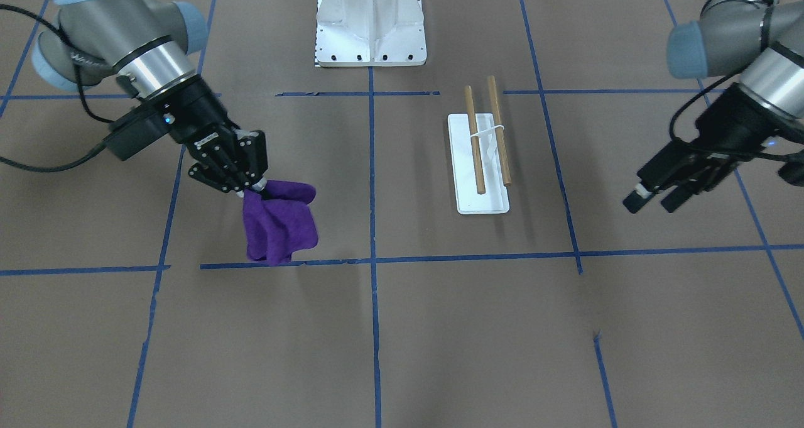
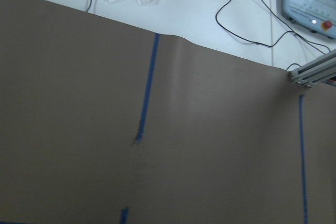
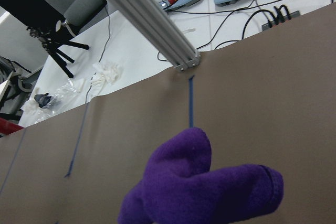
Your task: Hang towel on rack
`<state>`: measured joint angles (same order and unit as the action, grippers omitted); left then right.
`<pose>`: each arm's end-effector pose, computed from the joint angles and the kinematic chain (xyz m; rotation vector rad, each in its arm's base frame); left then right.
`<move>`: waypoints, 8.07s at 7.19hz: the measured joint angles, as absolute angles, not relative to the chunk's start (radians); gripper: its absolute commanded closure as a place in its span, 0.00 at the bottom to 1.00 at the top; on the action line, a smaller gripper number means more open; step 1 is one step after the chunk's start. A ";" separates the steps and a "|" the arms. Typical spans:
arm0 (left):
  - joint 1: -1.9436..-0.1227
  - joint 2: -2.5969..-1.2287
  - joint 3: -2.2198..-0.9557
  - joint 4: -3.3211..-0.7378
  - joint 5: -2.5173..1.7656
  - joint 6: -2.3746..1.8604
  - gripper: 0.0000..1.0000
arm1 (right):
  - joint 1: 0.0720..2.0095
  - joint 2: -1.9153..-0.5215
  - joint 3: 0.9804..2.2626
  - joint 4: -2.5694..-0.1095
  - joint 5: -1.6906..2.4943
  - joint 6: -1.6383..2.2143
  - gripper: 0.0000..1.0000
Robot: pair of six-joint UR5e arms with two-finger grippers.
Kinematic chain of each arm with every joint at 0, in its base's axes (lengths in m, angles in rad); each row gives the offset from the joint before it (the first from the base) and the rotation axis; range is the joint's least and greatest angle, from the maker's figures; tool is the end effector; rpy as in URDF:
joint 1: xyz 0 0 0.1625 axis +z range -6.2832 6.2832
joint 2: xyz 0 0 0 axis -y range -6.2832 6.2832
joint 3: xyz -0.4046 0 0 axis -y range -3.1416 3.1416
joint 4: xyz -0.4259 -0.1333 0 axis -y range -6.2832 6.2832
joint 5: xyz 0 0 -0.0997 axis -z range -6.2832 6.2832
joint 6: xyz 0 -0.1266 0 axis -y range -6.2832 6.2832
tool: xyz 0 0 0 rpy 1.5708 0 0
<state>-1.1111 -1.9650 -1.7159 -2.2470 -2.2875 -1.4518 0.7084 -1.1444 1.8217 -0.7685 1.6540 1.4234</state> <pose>0.2412 -0.6003 0.2571 0.1591 1.3070 -0.4114 -0.4015 -0.5057 0.1762 0.5567 -1.3844 0.3925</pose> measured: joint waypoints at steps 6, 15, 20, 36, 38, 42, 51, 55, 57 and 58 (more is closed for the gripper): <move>-0.827 -2.207 -1.698 -2.365 -2.278 -2.035 0.05 | 0.549 -1.106 1.939 -0.770 1.499 1.432 1.00; -0.824 -2.226 -1.697 -2.385 -2.280 -2.073 1.00 | 0.483 -1.091 1.990 -0.769 1.441 1.435 1.00; -0.825 -2.224 -1.714 -2.390 -2.285 -2.069 1.00 | 0.478 -1.093 2.002 -0.757 1.447 1.439 0.00; -0.292 -2.198 -2.256 -1.587 -1.127 -1.888 1.00 | 1.249 -1.565 2.123 -1.528 2.095 0.434 0.00; -0.234 -2.139 -2.305 -1.448 -1.070 -1.897 1.00 | 1.325 -1.567 2.103 -1.609 2.151 0.289 0.00; -0.271 -1.798 -2.515 -1.421 -1.061 -1.891 1.00 | 1.404 -1.576 1.997 -1.625 2.229 0.161 0.00; -0.368 -1.608 -2.212 -1.467 -1.021 -1.828 0.00 | 1.517 -1.570 1.871 -1.620 2.299 0.017 0.00; -0.392 -1.614 -2.268 -1.568 -1.124 -1.597 0.00 | 1.519 -1.613 1.871 -1.618 2.286 0.022 0.00; -0.497 -1.643 -2.305 -1.573 -1.303 -1.378 0.00 | 1.519 -1.633 1.849 -1.615 2.289 0.015 0.00; -0.558 -1.651 -2.309 -1.572 -1.374 -1.265 0.00 | 1.520 -1.645 1.844 -1.612 2.292 0.011 0.00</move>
<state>-0.5582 -1.6507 -2.3086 -1.5719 -1.3743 -1.2645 1.5201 -1.6454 1.8438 -1.6124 2.2916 0.0107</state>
